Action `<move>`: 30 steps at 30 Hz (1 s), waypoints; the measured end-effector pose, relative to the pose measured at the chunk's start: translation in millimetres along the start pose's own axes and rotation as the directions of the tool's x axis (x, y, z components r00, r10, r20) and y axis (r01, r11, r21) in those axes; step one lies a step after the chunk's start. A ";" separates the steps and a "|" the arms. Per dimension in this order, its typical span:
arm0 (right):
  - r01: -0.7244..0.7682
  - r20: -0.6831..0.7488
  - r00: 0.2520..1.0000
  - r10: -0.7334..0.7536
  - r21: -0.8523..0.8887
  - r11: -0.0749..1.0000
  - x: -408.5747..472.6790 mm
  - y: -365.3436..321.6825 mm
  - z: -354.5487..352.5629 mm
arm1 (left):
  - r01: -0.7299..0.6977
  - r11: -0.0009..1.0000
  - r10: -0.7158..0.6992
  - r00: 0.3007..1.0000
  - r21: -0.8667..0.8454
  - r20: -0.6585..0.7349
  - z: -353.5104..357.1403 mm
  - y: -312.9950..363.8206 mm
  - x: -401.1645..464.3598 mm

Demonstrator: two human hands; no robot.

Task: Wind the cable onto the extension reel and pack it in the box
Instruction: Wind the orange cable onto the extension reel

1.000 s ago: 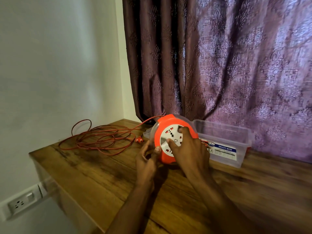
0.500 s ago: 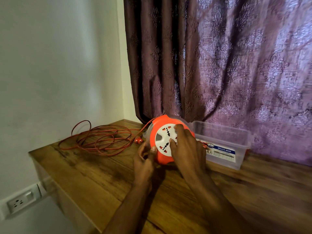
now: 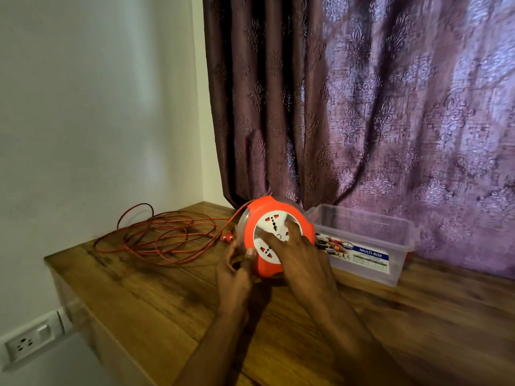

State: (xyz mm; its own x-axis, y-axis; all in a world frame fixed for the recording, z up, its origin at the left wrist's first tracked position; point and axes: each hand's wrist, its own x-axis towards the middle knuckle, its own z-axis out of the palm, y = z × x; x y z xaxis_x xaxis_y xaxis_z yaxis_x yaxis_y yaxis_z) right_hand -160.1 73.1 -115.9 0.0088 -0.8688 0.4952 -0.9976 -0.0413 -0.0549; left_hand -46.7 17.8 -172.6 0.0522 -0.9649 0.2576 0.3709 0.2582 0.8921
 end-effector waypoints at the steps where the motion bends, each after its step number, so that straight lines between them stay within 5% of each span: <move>1: -0.006 -0.012 1.000 0.006 0.001 1.000 -0.4 0.5 -0.2 | -0.004 1.000 0.004 1.000 0.009 0.005 -0.1 0.2 -0.3; 20: -0.251 -0.237 0.933 0.270 0.108 0.962 -3.8 -4.2 -2.9 | -0.021 1.000 0.021 1.000 0.001 0.021 2.0 6.7 -8.2; 24: -0.144 -0.263 0.951 0.161 0.084 0.986 -4.2 -7.5 -6.3 | -0.028 1.000 0.028 1.000 -0.014 0.000 0.2 6.9 -5.3; 30: 0.098 -0.034 0.995 -0.096 0.059 0.993 -2.4 -5.6 -2.5 | -0.040 0.998 0.039 0.999 -0.040 -0.031 -1.5 8.0 -5.1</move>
State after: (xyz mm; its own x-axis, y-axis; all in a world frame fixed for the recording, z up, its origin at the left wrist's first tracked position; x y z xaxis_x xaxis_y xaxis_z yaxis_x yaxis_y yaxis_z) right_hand -154.7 76.7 -114.6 0.1021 -0.8435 0.5273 -0.9863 -0.1550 -0.0570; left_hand -42.6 24.8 -167.3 0.0954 -0.9552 0.2801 0.4056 0.2943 0.8653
